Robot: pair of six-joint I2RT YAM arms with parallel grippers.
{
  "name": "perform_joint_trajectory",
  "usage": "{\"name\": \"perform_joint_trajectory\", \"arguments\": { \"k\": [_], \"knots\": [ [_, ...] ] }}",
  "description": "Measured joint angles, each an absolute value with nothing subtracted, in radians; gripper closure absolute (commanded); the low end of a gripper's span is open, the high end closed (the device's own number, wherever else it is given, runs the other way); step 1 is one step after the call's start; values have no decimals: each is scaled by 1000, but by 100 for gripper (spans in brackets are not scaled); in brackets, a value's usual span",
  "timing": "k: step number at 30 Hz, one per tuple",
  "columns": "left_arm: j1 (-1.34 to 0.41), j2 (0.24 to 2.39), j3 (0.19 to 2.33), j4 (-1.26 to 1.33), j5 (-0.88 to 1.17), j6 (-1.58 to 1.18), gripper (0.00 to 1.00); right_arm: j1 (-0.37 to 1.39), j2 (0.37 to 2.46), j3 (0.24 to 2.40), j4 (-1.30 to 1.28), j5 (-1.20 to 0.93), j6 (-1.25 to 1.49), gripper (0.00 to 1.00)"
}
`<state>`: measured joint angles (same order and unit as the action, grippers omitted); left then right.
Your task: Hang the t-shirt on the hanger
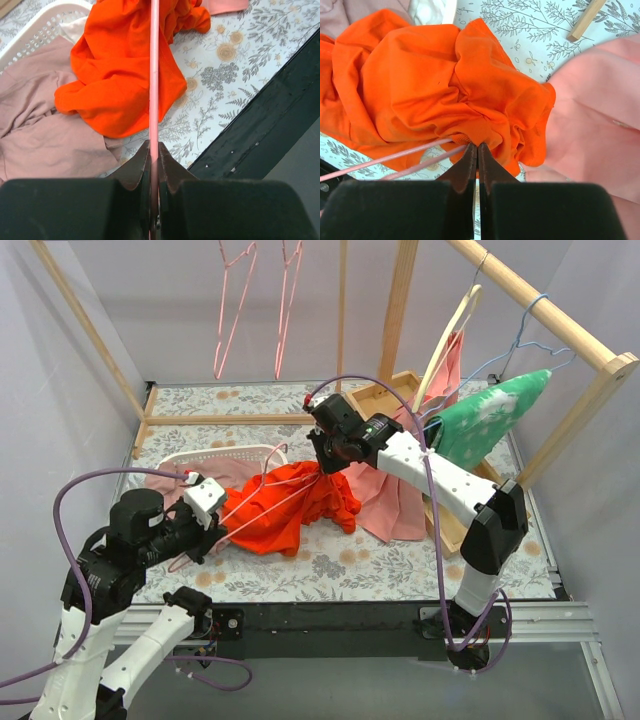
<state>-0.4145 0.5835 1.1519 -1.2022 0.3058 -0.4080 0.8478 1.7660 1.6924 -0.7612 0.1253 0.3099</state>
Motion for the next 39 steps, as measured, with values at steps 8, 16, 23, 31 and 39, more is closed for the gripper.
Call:
{"name": "perform_joint_trajectory", "arguments": {
  "k": [8,16,23,31,39],
  "knots": [
    [-414,577,1111,-1135,348,-427,100,892,1884,2054,-886,136,281,99],
    [-414,548,1069,-979,333,-481,100,939,1905,2297,-881,109,255,98],
    [-414,515,954,-694,307,-611,100,994,1855,2284,-834,107,244,95],
    [-419,532,750,-423,331,-746,100,925,1771,2031,-698,86,278,68],
    [-424,530,510,-149,347,-929,100,856,1770,1868,-623,31,326,44]
  ]
}}
